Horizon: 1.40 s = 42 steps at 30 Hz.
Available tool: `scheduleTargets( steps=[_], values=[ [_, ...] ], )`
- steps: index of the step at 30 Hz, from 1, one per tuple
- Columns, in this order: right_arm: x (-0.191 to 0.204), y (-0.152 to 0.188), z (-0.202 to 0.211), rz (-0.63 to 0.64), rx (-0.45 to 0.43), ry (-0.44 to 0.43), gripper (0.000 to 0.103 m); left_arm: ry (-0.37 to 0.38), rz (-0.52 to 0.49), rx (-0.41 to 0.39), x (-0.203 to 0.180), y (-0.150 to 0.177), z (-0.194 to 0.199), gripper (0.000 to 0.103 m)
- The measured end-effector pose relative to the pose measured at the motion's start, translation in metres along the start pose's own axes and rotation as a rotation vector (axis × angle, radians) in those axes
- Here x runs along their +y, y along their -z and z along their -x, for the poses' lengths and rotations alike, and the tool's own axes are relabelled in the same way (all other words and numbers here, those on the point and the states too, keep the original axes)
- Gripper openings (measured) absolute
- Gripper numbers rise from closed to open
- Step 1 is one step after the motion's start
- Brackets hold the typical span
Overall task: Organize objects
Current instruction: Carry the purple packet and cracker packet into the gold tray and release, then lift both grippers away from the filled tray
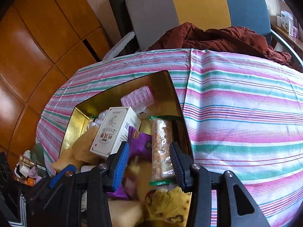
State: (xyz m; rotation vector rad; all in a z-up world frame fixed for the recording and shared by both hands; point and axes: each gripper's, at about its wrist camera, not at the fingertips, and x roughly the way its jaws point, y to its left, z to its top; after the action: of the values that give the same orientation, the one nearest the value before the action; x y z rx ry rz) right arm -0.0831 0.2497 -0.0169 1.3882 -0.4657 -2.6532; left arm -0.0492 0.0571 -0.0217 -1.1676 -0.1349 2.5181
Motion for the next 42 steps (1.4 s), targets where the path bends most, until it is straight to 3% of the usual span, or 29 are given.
scheduleTargets(
  steps=[5, 17, 19, 21, 23, 27, 38, 42],
  values=[
    [0.005, 0.010, 0.010, 0.032, -0.024, 0.021, 0.045, -0.062, -0.013, -0.038, 0.002, 0.002, 0.017, 0.064],
    [0.021, 0.037, 0.041, 0.119, -0.142, 0.109, 0.045, -0.165, -0.046, -0.134, -0.007, 0.006, 0.052, 0.074],
    [0.024, 0.039, 0.042, 0.133, -0.132, 0.114, 0.045, -0.189, -0.050, -0.140, -0.009, 0.008, 0.055, 0.084],
    [0.025, 0.044, 0.043, 0.149, -0.132, 0.123, 0.045, -0.204, -0.047, -0.151, -0.010, 0.009, 0.058, 0.086],
    [0.024, 0.049, 0.044, 0.157, -0.131, 0.132, 0.045, -0.218, -0.046, -0.157, -0.012, 0.011, 0.060, 0.096],
    [0.018, 0.056, 0.045, 0.134, -0.121, 0.125, 0.045, -0.232, -0.046, -0.183, -0.016, 0.014, 0.067, 0.102],
    [0.029, 0.066, 0.060, 0.167, -0.179, 0.148, 0.045, -0.274, -0.042, -0.185, -0.021, 0.018, 0.076, 0.103],
    [0.034, 0.069, 0.063, 0.185, -0.190, 0.158, 0.045, -0.342, -0.042, -0.199, -0.024, 0.019, 0.077, 0.103]
  ],
)
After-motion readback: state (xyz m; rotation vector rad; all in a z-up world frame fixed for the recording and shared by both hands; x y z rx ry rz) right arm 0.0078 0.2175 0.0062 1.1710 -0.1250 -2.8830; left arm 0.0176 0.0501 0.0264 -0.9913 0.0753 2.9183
